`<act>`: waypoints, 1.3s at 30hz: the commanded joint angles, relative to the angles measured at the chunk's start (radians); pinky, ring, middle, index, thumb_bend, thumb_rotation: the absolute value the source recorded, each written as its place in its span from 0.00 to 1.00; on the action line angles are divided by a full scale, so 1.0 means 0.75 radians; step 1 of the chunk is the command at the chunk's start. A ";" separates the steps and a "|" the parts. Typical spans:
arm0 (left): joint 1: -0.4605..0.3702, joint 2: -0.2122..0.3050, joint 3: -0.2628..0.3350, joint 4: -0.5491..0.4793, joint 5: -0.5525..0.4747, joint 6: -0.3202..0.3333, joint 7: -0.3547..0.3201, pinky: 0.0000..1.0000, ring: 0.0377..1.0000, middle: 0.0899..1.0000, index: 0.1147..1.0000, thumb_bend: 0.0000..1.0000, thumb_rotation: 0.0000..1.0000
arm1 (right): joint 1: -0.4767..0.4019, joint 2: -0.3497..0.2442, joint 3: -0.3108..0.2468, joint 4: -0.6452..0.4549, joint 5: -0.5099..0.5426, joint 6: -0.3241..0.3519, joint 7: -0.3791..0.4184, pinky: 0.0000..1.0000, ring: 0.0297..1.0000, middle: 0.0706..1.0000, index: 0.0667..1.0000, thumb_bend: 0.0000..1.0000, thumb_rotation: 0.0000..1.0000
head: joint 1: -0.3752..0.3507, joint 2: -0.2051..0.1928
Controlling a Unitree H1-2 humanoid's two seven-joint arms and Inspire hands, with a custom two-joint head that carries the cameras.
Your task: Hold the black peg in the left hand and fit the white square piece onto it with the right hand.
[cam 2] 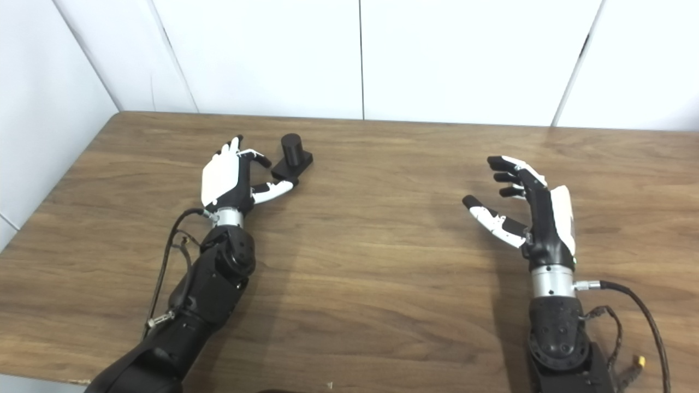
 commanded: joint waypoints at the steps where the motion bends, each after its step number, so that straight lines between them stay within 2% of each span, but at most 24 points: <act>1: -0.040 0.002 -0.012 -0.055 0.008 -0.005 0.025 1.00 1.00 1.00 0.54 0.88 0.48 | 0.003 0.010 -0.005 -0.005 -0.007 -0.032 -0.020 0.62 0.72 0.73 0.71 0.58 0.32 | 0.004 0.001; 12: 0.047 -0.010 -0.060 -0.255 0.034 0.126 -0.064 1.00 1.00 1.00 0.56 0.93 0.52 | -0.025 0.018 -0.002 0.024 -0.013 -0.023 -0.030 0.61 0.72 0.74 0.72 0.56 0.32 | 0.009 -0.003; 20: 0.046 0.000 -0.069 -0.265 0.032 0.140 -0.066 1.00 1.00 1.00 0.55 0.94 0.52 | -0.030 0.020 -0.004 0.022 -0.006 -0.032 -0.028 0.60 0.71 0.75 0.72 0.55 0.30 | 0.007 -0.006; 29: 0.004 -0.002 -0.065 -0.177 0.024 0.142 -0.036 1.00 1.00 1.00 0.55 0.93 0.51 | -0.023 0.012 -0.007 0.018 -0.013 -0.040 -0.035 0.61 0.71 0.74 0.72 0.56 0.31 | -0.001 -0.004; 39: -0.092 -0.023 -0.081 0.010 0.044 0.192 0.052 1.00 1.00 1.00 0.58 0.94 0.54 | -0.017 0.002 -0.006 0.009 -0.019 -0.034 -0.032 0.60 0.70 0.74 0.72 0.56 0.30 | -0.003 -0.002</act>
